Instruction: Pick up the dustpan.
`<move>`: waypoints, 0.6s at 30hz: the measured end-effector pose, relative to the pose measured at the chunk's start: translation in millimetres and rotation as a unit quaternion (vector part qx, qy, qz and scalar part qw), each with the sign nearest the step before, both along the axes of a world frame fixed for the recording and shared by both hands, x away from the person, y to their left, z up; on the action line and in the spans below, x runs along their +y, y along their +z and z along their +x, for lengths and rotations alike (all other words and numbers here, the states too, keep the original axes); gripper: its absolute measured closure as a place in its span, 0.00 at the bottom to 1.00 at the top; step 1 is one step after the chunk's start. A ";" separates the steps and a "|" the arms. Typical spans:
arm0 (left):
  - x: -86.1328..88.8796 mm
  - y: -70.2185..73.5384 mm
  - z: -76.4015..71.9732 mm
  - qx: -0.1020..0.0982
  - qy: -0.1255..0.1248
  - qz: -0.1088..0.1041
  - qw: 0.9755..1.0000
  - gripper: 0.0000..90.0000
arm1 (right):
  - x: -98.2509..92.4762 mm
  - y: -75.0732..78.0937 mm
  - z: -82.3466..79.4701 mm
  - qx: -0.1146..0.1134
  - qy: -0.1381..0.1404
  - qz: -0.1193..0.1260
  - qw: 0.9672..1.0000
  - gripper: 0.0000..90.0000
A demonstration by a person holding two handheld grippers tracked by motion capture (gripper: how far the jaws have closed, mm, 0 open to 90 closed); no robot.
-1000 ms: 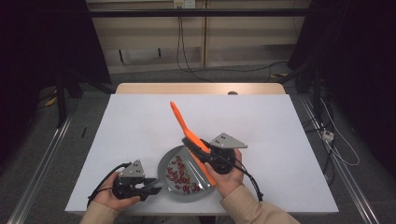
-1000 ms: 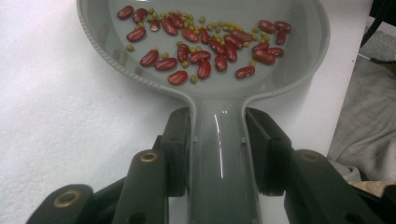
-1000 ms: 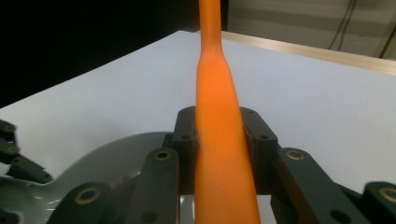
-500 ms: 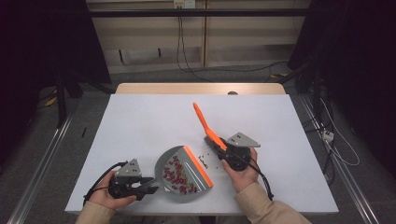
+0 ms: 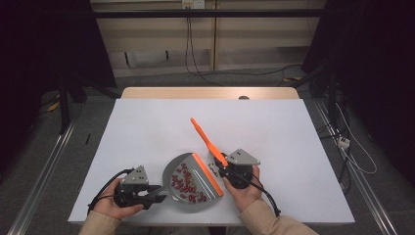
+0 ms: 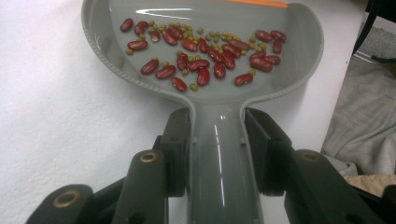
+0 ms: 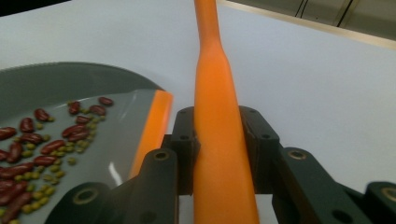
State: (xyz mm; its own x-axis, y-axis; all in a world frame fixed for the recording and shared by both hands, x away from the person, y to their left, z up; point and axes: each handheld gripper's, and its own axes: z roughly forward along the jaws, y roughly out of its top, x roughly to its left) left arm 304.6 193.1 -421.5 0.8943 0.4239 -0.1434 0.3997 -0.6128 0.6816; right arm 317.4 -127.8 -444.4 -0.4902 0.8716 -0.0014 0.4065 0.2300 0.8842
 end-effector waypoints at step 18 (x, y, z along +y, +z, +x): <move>-2.0 -6.5 1.9 0.003 -0.002 0.007 1.000 0.69 | 11.4 26.4 3.8 -0.030 0.021 0.099 0.994 0.79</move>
